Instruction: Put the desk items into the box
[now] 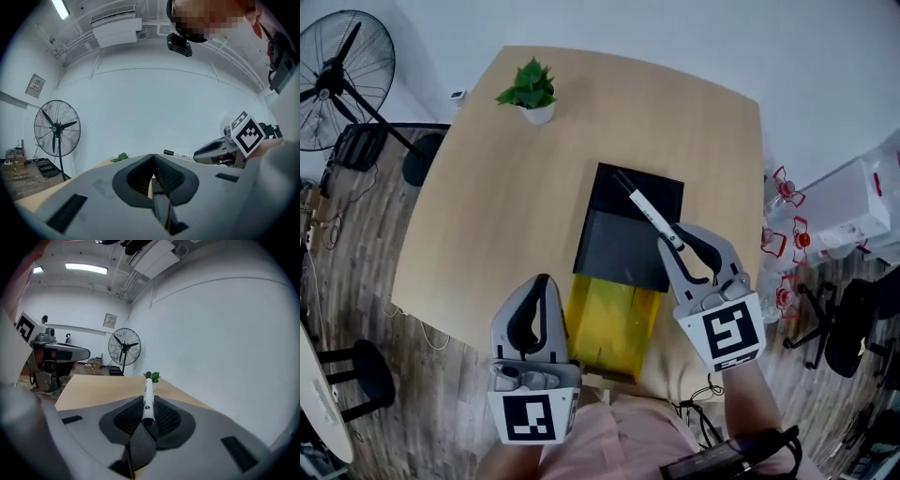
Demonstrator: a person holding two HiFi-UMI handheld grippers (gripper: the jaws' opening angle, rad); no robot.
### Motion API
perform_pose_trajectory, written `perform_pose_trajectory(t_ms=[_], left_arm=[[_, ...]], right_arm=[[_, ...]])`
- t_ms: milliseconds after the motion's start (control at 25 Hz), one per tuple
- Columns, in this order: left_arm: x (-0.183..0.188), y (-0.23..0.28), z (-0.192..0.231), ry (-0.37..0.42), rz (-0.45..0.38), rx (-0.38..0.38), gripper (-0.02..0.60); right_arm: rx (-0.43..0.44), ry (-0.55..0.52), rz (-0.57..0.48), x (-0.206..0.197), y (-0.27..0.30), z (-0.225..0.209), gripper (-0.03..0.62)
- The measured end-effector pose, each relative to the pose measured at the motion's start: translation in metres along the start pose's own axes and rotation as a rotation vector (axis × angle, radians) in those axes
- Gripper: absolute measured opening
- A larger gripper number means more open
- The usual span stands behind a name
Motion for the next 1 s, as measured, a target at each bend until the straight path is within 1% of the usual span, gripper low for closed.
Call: perform_pose_trajectory(t_ms=[160, 320, 440, 560, 680, 840, 1000], left_arm=[[0.011, -0.034, -0.007, -0.031, -0.005, 0.009, 0.011], [0.023, -0.061, -0.008, 0.032, -0.07, 0.0, 0.011], [0.026, -0.077, -0.01, 0.04, -0.092, -0.004, 0.011], [0.025, -0.091, -0.014, 0.021, -0.077, -0.008, 0.011], [0.024, -0.097, -0.017, 0.046, -0.088, -0.022, 0.011], [0.014, -0.104, -0.022, 0.028, -0.049, -0.031, 0.011], [0.003, -0.107, -0.023, 0.062, -0.043, -0.051, 0.011]], right_arm=[[-0.011, -0.024, -0.019, 0.009, -0.032, 0.021, 0.072], [-0.021, -0.007, -0.013, 0.008, -0.06, 0.043, 0.072], [-0.026, -0.006, -0.016, 0.004, -0.075, 0.058, 0.072], [-0.027, 0.001, -0.011, -0.003, -0.089, 0.071, 0.072], [-0.029, 0.028, 0.01, -0.01, -0.098, 0.079, 0.072], [-0.022, 0.035, 0.017, -0.024, -0.103, 0.089, 0.072], [-0.005, 0.051, 0.045, -0.04, -0.105, 0.101, 0.072]])
Point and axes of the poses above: the fingertips, and each gripper's own axes: y forward along the fingers, z to its left, x out of its top, the point moved 8 cm from there along -y, backward along the fingers, and after that the axes turned 1 degree about -x, right-handed, at the moved point
